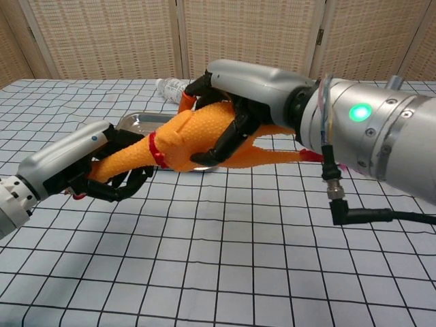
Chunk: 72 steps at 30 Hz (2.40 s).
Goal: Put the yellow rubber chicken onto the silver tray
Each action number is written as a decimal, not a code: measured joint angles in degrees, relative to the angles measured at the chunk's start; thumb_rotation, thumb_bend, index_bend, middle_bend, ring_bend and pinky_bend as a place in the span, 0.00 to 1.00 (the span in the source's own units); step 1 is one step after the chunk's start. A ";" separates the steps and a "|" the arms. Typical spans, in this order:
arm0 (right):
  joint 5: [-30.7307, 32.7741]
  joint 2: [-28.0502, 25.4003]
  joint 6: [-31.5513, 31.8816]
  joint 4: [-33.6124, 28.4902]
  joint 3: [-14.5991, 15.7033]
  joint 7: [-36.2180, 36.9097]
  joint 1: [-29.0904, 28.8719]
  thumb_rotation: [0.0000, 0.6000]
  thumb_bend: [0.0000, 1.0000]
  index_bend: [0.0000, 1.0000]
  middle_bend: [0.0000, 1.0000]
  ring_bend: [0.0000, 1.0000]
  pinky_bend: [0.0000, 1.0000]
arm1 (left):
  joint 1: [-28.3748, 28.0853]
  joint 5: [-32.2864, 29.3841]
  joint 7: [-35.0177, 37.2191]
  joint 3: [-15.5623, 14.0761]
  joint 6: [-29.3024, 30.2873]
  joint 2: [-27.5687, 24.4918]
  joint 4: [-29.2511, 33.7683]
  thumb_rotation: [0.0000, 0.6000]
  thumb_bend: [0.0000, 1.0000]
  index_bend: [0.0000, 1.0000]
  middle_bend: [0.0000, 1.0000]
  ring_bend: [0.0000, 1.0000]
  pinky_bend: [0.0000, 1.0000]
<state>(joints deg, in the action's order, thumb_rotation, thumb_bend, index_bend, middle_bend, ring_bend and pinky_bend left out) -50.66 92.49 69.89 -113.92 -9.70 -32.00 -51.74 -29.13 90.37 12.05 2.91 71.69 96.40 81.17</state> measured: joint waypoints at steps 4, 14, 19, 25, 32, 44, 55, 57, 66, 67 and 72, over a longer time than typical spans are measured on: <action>-1.84 0.11 0.08 -0.05 0.66 0.17 0.88 1.00 0.45 0.94 0.78 0.80 1.00 | 0.01 0.05 0.04 0.00 0.21 0.01 0.03 1.00 0.76 0.89 0.66 0.69 0.77; 4.43 -8.32 -7.76 -5.89 2.11 -1.73 -0.26 1.00 0.21 0.00 0.00 0.00 0.16 | 0.14 -0.10 -0.72 0.04 0.58 -0.01 0.38 1.00 0.76 0.89 0.66 0.69 0.77; 3.61 -10.28 -8.81 -6.67 2.38 -0.91 -0.44 1.00 0.17 0.00 0.00 0.00 0.02 | 0.20 -0.14 -0.85 0.04 0.72 0.04 0.43 1.00 0.76 0.89 0.66 0.69 0.77; 1.70 -12.19 -9.32 -7.42 2.66 1.08 0.20 1.00 0.17 0.00 0.00 0.00 0.00 | 0.28 -0.68 -0.56 0.35 0.72 -0.29 0.25 1.00 0.76 0.89 0.66 0.69 0.77; 3.19 -13.03 -10.54 -7.93 3.06 1.16 -0.37 1.00 0.17 0.00 0.00 0.00 0.01 | 0.14 -0.84 -0.18 0.40 0.38 -0.42 0.03 1.00 0.76 0.89 0.66 0.69 0.77; 1.49 -10.65 -8.92 -6.48 2.65 3.16 0.14 1.00 0.18 0.64 0.50 0.54 0.78 | 0.06 -1.16 -0.28 0.43 0.08 -0.62 -0.04 1.00 0.76 0.89 0.66 0.69 0.77; -4.83 -6.86 -6.27 -3.06 1.10 8.25 2.38 1.00 0.42 1.00 0.79 0.90 1.00 | -0.28 -1.26 -0.01 0.61 -0.30 -0.51 -0.23 1.00 0.76 0.89 0.66 0.69 0.77; -5.69 -6.70 -6.48 -2.58 0.93 9.42 2.67 1.00 0.44 1.00 0.80 0.92 1.00 | -0.30 -1.31 0.07 0.65 -0.32 -0.50 -0.26 1.00 0.76 0.89 0.66 0.69 0.77; -7.56 -6.62 -7.29 -1.36 1.19 9.66 3.54 1.00 0.46 1.00 0.81 0.92 1.00 | -0.38 -1.64 0.08 0.88 -0.42 -0.55 -0.38 1.00 0.76 0.89 0.66 0.69 0.77; -7.56 -6.74 -7.37 -1.52 1.28 9.45 3.60 1.00 0.45 0.94 0.78 0.85 1.00 | -0.42 -1.64 0.02 0.90 -0.47 -0.55 -0.42 1.00 0.76 0.89 0.66 0.69 0.77; -5.34 -9.46 -11.12 -3.10 2.53 8.53 2.84 1.00 0.27 0.03 0.06 0.08 0.40 | -0.95 -1.80 -1.17 1.30 -1.07 -0.96 -0.70 1.00 0.76 0.89 0.66 0.69 0.77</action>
<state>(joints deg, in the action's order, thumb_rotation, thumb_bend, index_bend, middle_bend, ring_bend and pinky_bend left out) -56.00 83.04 58.77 -117.02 -7.17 -23.46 -48.90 -30.09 88.57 10.88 4.21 70.62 95.44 80.47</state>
